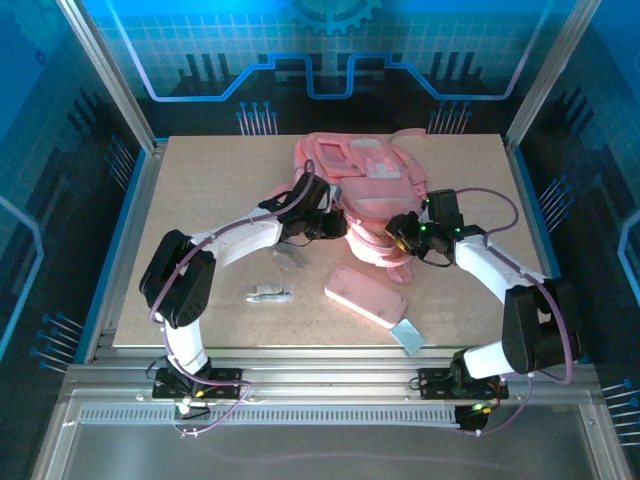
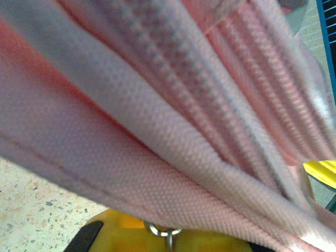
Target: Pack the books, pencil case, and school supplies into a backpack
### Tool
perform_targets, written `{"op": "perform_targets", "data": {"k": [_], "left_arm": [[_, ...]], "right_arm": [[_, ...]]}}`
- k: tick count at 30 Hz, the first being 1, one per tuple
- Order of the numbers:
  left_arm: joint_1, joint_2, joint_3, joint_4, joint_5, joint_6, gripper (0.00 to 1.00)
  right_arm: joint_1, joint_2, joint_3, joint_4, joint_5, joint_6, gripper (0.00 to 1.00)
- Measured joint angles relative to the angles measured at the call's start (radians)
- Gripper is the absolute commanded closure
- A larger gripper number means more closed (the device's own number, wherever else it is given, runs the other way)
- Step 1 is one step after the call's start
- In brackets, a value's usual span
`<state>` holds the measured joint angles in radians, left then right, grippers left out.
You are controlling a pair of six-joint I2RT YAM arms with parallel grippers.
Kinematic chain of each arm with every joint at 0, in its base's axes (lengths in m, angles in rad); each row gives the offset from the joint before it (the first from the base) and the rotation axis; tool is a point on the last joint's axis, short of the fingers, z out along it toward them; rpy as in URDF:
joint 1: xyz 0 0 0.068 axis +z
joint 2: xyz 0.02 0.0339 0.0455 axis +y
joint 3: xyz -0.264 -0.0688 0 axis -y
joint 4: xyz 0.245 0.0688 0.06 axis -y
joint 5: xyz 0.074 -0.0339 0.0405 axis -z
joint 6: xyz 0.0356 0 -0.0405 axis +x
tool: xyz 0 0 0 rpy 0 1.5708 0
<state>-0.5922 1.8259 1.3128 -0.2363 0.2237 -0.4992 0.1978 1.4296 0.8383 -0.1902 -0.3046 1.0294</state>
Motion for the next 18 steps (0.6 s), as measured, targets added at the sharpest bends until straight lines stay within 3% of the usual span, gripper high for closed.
{"op": "perform_targets", "data": {"k": [7,18], "left_arm": [[0.045,-0.003,-0.022,-0.039,-0.040,0.052,1.00],[0.305,0.028,-0.043,-0.065,-0.130,0.188,1.00]], "right_arm": [[0.007,-0.017,-0.006,-0.010,0.008,-0.049,1.00],[0.032,-0.101,0.024,-0.132,-0.031,-0.275,1.00]]}}
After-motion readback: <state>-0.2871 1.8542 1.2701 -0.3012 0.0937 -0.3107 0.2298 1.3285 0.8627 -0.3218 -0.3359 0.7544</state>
